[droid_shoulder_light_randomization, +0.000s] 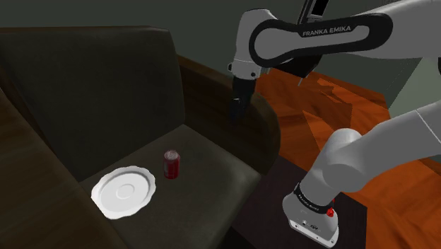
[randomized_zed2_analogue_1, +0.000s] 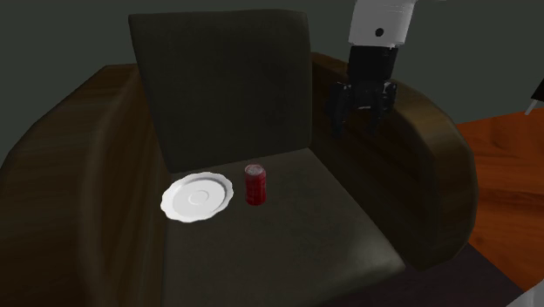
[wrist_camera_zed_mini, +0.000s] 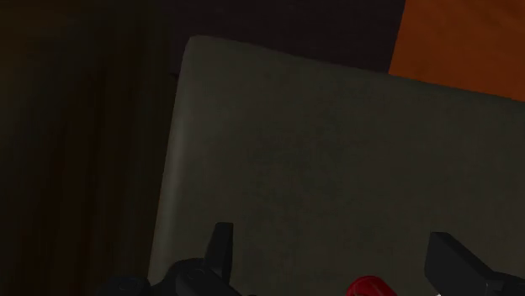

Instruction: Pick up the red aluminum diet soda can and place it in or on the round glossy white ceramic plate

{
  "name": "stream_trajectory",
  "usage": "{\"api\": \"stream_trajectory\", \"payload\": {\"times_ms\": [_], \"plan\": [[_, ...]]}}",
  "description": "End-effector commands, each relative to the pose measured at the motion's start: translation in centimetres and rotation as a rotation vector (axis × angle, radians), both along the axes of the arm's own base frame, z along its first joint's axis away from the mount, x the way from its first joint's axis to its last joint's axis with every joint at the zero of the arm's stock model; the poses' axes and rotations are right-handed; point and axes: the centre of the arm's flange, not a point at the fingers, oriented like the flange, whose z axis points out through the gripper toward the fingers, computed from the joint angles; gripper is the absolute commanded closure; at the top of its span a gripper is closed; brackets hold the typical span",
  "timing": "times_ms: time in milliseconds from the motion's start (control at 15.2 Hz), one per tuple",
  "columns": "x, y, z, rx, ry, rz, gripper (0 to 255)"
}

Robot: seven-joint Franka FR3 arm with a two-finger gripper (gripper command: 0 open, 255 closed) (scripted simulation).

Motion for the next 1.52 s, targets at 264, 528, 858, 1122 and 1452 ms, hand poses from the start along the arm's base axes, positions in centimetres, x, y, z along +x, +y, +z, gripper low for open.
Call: {"api": "stream_trajectory", "payload": {"times_ms": [264, 528, 858, 1122, 1452], "plan": [[4.1, 5.4, -4.2, 0.004, -0.035, 0.037, 0], [6.7, 8.8, -7.1, 0.006, -0.057, 0.062, 0], [9.8, 13.1, -10.7, 0.009, -0.084, 0.094, 0], [12.3, 16.6, -13.4, 0.011, -0.106, 0.119, 0], [13.0, 17.9, -15.9, 0.012, -0.113, 0.127, 0]]}}
